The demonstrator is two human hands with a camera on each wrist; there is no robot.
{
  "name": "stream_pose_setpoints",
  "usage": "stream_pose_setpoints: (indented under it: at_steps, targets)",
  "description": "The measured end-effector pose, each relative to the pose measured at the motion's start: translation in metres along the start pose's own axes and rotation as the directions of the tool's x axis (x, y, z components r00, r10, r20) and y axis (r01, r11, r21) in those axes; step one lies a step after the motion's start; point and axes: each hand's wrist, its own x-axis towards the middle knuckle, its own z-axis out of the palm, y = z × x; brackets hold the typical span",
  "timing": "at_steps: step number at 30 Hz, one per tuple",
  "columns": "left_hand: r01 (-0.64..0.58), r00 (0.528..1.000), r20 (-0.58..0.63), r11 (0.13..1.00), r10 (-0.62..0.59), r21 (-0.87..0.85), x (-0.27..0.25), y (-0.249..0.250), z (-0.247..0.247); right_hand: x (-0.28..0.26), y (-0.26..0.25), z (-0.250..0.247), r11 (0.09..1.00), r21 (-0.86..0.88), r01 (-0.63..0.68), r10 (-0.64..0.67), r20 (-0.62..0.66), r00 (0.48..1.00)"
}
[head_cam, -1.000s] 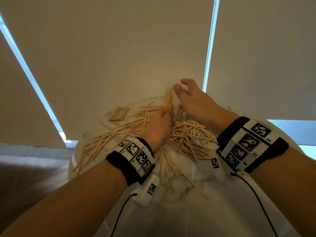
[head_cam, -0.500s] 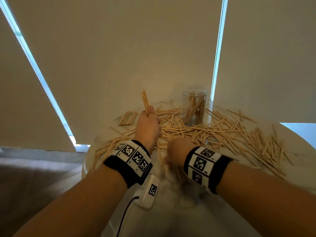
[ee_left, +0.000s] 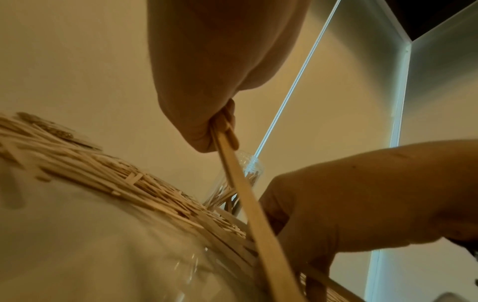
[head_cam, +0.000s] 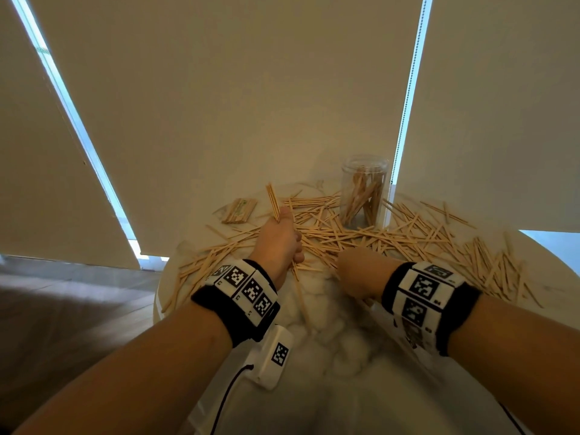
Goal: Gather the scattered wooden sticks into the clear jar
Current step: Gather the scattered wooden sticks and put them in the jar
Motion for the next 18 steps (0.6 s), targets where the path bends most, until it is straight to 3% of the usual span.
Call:
stream_pose_setpoints:
  at_steps: [5,9,12,15,18]
  targets:
    - [-0.007,1.0,-0.001,0.985,0.008,0.174,0.009,-0.009,0.002,-0.005,0.027,-0.016,0.976,0.214,-0.036,0.065,-0.131,0.989]
    - [-0.068,0.991,0.126,0.959,0.035,0.275,-0.004,-0.009,0.011,-0.016,0.033,-0.034,0.851,0.512,0.12,0.059,-0.319,0.946]
    - [-0.102,0.969,0.246,0.964,0.04,0.246,-0.005,-0.007,0.026,-0.017,0.024,-0.038,0.821,0.519,0.236,0.01,-0.427,0.904]
    - [-0.094,0.982,0.183,0.969,0.052,0.228,0.017,-0.018,0.037,-0.011,0.018,-0.036,0.793,0.544,0.274,0.056,-0.513,0.857]
    - [-0.156,0.986,0.096,0.947,0.134,0.281,0.023,-0.019,0.038,-0.01,0.017,-0.035,0.813,0.485,0.323,-0.022,-0.529,0.849]
